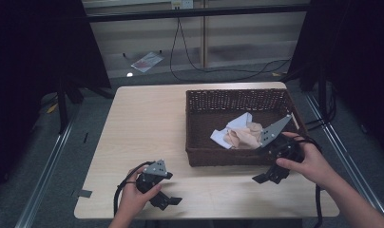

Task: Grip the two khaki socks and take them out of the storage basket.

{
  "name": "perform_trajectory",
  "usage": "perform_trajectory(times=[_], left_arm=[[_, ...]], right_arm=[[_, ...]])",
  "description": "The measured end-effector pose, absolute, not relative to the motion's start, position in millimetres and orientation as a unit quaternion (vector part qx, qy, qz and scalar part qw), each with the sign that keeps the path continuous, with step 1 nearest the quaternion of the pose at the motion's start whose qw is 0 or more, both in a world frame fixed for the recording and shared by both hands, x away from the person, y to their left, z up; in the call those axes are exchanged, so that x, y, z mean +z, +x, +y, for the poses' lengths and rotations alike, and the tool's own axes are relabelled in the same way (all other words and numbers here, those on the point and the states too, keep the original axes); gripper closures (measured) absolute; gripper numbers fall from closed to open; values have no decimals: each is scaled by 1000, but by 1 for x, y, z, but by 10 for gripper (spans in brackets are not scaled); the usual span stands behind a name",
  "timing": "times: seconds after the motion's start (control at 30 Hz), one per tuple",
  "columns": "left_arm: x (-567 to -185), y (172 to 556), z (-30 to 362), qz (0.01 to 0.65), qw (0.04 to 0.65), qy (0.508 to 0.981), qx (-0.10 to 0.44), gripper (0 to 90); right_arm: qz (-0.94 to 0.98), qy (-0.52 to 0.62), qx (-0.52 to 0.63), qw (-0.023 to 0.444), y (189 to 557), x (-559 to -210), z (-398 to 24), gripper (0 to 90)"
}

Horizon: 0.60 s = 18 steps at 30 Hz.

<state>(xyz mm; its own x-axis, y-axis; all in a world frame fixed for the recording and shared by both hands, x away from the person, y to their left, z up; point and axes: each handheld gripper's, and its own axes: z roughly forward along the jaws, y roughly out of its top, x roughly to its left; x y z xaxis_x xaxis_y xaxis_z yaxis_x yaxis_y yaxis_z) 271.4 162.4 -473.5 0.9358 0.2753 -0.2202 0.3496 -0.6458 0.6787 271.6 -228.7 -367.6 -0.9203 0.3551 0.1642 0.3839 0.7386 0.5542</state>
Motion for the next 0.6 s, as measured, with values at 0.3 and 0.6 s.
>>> perform_trajectory(times=[0.3, 0.6], left_arm=[[-474, 271, 162, 175, 387, 904, -50, 31], [-474, 271, 162, 174, 387, 904, -49, 31]], right_arm=[[-925, -208, -317, 14, 290, -351, -233, 48], [-920, -257, -296, -8, 319, -356, -240, 42]])
